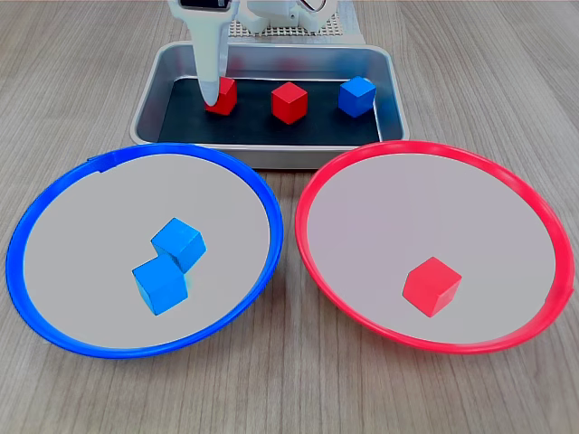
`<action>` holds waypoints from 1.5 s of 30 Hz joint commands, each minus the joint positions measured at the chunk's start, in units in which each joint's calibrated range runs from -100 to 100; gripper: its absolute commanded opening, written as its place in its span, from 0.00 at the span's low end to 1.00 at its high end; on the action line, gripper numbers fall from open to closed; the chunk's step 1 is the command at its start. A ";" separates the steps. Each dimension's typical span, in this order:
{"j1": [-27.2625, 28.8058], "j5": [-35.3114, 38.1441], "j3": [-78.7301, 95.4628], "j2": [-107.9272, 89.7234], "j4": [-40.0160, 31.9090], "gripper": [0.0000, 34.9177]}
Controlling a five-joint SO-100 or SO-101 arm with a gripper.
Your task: Move six blocks from tray to matching dishes
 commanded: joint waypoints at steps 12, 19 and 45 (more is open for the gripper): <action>-22.16 -6.74 -48.37 16.75 2.53 0.00; -33.83 -11.33 -65.94 41.05 -3.00 0.28; -31.76 9.08 -14.60 2.08 13.68 0.13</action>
